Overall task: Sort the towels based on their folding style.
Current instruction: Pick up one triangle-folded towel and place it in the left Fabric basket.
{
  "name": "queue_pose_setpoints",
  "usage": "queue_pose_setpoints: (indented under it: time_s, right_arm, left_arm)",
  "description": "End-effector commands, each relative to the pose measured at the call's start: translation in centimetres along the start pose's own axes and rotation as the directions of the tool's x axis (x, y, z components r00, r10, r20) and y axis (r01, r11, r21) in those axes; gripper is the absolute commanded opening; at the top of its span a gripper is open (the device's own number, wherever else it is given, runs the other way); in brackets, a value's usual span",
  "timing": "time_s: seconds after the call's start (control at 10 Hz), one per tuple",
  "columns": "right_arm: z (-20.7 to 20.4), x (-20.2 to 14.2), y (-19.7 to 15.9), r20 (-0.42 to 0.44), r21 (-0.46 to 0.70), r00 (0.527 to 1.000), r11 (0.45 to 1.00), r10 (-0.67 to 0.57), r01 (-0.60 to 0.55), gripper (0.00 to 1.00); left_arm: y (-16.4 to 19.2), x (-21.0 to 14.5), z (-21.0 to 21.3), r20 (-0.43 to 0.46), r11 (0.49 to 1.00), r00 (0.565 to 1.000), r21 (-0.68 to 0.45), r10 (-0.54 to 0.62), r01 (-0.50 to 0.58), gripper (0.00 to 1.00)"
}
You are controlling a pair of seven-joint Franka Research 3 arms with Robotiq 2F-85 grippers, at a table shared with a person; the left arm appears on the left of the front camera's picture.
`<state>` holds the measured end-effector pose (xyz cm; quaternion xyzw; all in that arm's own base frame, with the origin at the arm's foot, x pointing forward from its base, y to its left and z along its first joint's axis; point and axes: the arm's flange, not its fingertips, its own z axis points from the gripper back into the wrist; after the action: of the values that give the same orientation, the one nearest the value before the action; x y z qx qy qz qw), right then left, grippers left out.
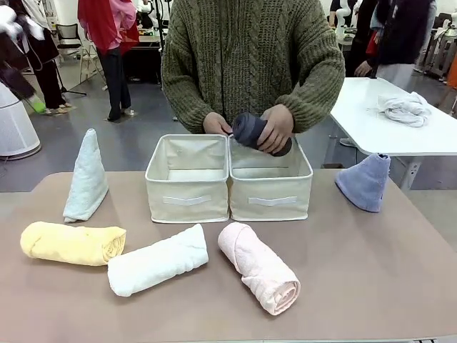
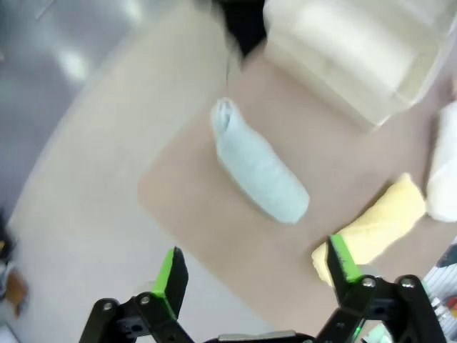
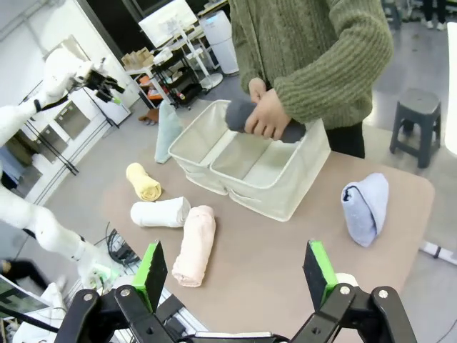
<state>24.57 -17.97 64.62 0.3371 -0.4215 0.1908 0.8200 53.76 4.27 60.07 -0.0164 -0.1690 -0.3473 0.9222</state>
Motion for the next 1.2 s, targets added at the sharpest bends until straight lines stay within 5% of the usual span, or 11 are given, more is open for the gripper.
queue_pose_setpoints:
  time_s: [0.0,0.4,0.8,0.9,1.1]
  right_arm:
    - [-0.1,0.0,-0.1,0.006,0.018,1.0,1.0,0.007,-0.007,1.0]
    - [-0.1,0.0,-0.1,0.006,0.018,1.0,1.0,0.007,-0.007,1.0]
    - [-0.1,0.0,-0.1,0.006,0.018,1.0,1.0,0.007,-0.007,1.0]
    - [-0.1,0.0,-0.1,0.006,0.018,1.0,1.0,0.007,-0.007,1.0]
    - [-0.1,0.0,-0.1,0.006,0.018,1.0,1.0,0.007,-0.007,1.0]
  left_arm:
    - [1.0,2.4,-2.9,-0.257,0.992,0.961,-0.038,0.104,-0.117,1.0]
    - [-0.3,5.2,-9.6,-0.26,0.985,0.95,0.019,0.17,-0.172,1.0]
    - [-1.4,6.2,-11.3,-0.137,0.985,0.976,0.052,0.171,-0.166,1.0]
    - [-1.1,6.1,-10.9,-0.235,0.988,0.96,0.039,0.154,-0.149,1.0]
    - [-1.1,6.1,-10.9,-0.235,0.988,0.96,0.039,0.154,-0.149,1.0]
